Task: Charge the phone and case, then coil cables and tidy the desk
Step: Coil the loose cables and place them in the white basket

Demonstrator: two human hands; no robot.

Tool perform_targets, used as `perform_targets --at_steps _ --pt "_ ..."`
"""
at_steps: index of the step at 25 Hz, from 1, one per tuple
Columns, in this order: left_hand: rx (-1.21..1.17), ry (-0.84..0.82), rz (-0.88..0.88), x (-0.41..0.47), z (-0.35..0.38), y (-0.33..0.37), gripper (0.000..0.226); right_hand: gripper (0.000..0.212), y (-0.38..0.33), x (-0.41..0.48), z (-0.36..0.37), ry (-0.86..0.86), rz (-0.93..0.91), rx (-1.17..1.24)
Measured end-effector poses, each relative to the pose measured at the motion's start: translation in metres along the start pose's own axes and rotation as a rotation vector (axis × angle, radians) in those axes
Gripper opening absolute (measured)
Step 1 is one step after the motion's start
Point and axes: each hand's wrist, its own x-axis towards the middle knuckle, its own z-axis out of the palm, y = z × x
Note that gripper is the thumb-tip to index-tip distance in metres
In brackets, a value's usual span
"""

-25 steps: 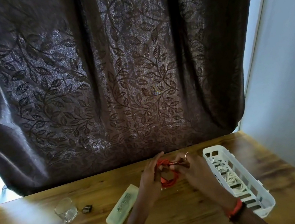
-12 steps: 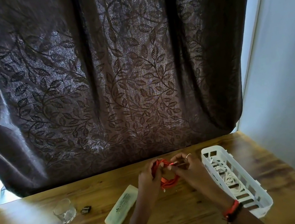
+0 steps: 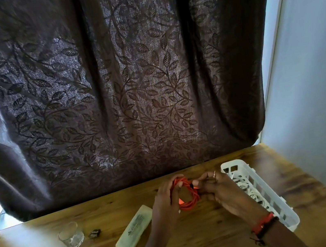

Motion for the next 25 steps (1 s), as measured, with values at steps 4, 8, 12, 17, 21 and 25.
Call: perform_targets --at_steps 4,8,12,17,21,25 --pt "0.033 -0.024 -0.038 0.0 0.009 -0.006 0.02 0.037 0.005 -0.003 -0.01 -0.017 0.044 0.031" --pt "0.08 -0.026 -0.042 0.002 0.02 -0.006 0.022 0.032 0.002 -0.011 -0.022 -0.034 0.003 -0.144" --pt "0.064 -0.108 -0.032 0.005 0.035 0.009 0.02 0.035 -0.016 -0.012 -0.045 -0.105 0.065 -0.329" --pt "-0.073 -0.238 -0.114 0.012 0.066 0.03 0.021 0.027 -0.026 -0.004 -0.084 -0.102 0.126 -0.564" --pt "-0.246 -0.366 -0.268 0.018 0.099 0.052 0.023 0.023 -0.033 0.004 -0.126 -0.103 0.152 -0.719" --pt "-0.328 -0.375 -0.461 0.022 0.134 0.044 0.031 0.023 -0.032 0.018 -0.17 -0.069 0.163 -0.821"
